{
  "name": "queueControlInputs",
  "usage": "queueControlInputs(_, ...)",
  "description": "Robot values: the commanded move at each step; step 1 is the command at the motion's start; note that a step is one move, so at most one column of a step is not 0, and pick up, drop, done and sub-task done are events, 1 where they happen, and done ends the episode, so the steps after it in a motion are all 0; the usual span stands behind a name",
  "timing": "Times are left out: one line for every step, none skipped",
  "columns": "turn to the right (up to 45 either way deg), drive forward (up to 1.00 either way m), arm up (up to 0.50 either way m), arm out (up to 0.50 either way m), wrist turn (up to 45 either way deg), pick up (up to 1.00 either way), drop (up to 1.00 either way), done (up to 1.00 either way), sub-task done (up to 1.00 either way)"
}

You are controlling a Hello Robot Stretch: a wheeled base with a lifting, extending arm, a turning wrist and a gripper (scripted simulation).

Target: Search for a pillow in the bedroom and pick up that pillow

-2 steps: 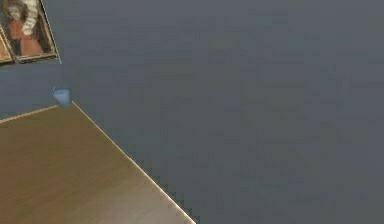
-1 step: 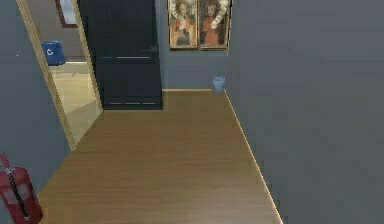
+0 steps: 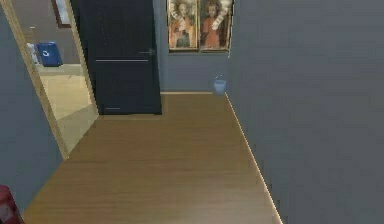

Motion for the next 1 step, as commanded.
queueControlInputs(0.0,0.50,0.00,0.00,0.0,0.00,0.00,0.00,0.00)
